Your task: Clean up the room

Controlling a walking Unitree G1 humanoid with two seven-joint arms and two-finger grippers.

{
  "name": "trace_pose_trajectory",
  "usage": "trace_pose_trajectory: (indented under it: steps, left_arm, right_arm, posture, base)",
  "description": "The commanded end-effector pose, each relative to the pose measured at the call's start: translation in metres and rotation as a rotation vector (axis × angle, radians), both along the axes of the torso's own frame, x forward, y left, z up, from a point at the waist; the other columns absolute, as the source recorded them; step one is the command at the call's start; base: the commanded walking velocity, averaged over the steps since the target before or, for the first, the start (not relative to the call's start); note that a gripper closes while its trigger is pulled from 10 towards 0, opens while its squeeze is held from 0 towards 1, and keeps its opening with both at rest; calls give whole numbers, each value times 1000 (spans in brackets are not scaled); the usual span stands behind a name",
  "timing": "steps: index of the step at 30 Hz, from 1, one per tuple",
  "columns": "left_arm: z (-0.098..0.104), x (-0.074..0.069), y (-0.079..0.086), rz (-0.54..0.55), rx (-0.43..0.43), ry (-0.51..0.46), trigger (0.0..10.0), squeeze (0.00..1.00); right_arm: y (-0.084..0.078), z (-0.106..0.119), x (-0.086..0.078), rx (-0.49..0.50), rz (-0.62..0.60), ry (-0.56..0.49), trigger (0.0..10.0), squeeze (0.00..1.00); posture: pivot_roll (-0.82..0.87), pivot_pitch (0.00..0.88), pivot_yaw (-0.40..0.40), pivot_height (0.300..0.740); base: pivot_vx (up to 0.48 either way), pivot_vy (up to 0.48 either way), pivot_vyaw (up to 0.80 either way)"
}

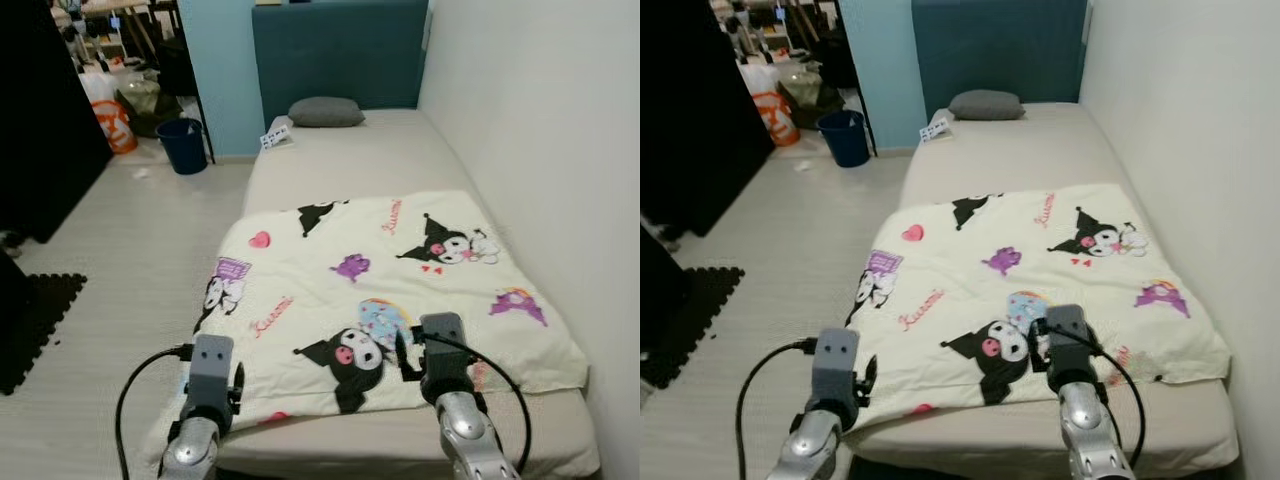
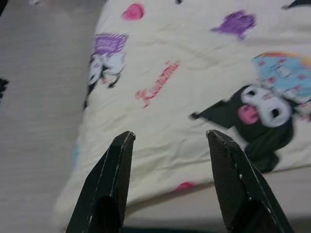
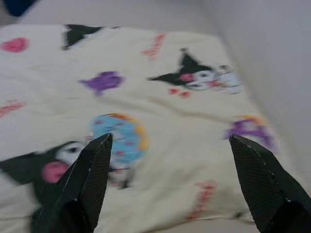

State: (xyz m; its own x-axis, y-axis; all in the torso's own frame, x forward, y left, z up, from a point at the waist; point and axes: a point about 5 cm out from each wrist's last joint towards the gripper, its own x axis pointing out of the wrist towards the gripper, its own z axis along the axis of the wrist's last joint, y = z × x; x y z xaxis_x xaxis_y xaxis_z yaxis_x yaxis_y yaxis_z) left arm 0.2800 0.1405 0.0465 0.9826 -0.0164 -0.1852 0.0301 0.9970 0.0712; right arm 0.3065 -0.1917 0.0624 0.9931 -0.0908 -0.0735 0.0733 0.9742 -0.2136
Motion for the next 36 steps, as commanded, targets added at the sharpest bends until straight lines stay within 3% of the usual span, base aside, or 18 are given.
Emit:
trace_pose_trajectory:
  steps: [1, 10, 11, 18, 36]
  left_arm:
    - [-8, -5, 8, 23, 7, 29, 10000, 0]
    - [-8, -5, 7, 18, -24, 38, 10000, 0]
    - [-8, -5, 7, 17, -57, 35, 10000, 0]
    - [-7, -5, 9, 23, -59, 24, 10000, 0]
    - [-5, -4, 15, 17, -11, 3, 10000, 0]
  right_arm:
    - [8, -4, -2, 23, 15, 10, 10000, 0]
    - [7, -4, -2, 22, 12, 9, 10000, 0]
    - [7, -4, -3, 22, 11, 9, 10000, 0]
    - [8, -4, -3, 22, 14, 8, 10000, 0]
    - [10, -5, -4, 23, 19, 2, 10000, 0]
  posture:
    - [-47, 123, 23, 740]
    - [-48, 123, 25, 740]
    - [-49, 123, 26, 740]
    - [-48, 123, 27, 740]
    - [-49, 110, 34, 740]
  base:
    - [0, -394, 0]
    - [0, -300, 0]
    - [0, 480, 0]
    - [0, 427, 0]
    - [0, 0, 0]
